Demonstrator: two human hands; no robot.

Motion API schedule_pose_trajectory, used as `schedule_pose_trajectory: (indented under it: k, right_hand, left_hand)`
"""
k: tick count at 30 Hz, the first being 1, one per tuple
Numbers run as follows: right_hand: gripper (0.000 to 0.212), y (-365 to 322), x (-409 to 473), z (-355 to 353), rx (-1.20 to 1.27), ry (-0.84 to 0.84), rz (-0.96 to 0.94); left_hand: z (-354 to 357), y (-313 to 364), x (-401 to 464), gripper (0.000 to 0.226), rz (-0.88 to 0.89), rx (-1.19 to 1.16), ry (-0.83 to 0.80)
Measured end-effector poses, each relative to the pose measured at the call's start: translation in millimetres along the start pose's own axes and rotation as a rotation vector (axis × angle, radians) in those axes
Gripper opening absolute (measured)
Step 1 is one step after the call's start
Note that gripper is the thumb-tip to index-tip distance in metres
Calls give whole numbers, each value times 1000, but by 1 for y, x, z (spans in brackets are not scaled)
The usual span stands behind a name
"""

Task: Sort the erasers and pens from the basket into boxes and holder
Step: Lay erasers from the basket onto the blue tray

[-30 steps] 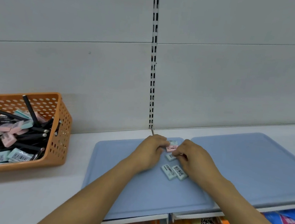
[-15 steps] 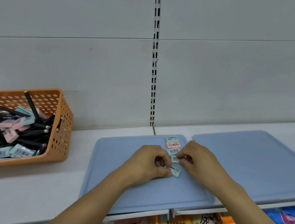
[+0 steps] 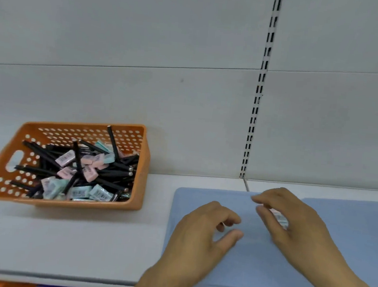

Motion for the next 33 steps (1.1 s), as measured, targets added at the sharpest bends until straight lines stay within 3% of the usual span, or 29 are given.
schedule_pose_trajectory:
  k: [6, 9, 11, 13, 16, 21, 24, 28, 33]
  right_hand:
    - [14, -111, 47, 44, 282, 19, -216]
    - [19, -163, 78, 74, 340, -36, -365]
    - [21, -192, 98, 94, 337, -69, -428]
    - [24, -215, 119, 114, 238, -135, -449]
    - [24, -231, 149, 151, 4, -325, -429]
    - [55, -238, 165, 196, -325, -573, -352]
    - [65, -238, 169, 205, -363, -569, -299]
    - [41, -244, 170, 201, -443, -484, -339]
    - [36, -248, 165, 205, -438, -444, -346]
  left_hand:
    - [-117, -27, -43, 10, 183, 47, 306]
    - [-175, -59, -57, 9, 96, 105, 405]
    - [-211, -91, -61, 10, -56, 198, 463]
    - [-237, -123, -60, 20, -245, 326, 410]
    - [-257, -155, -53, 42, -429, 485, 185]
    - [-263, -175, -38, 51, -480, 515, 12]
    - [-264, -178, -33, 49, -455, 583, -19]
    - [-265, -182, -31, 41, -424, 498, -82]
    - [-268, -189, -34, 34, -487, 312, -73]
Point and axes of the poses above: each hand's wrist, its own x-axis towards the middle knuckle, its own z-axis out of the palm, y = z × x, the point moved 3 cm from there along x, towards the middle knuckle, and after that the axes turned 6 degrees about -z, right-handed, at the moved point
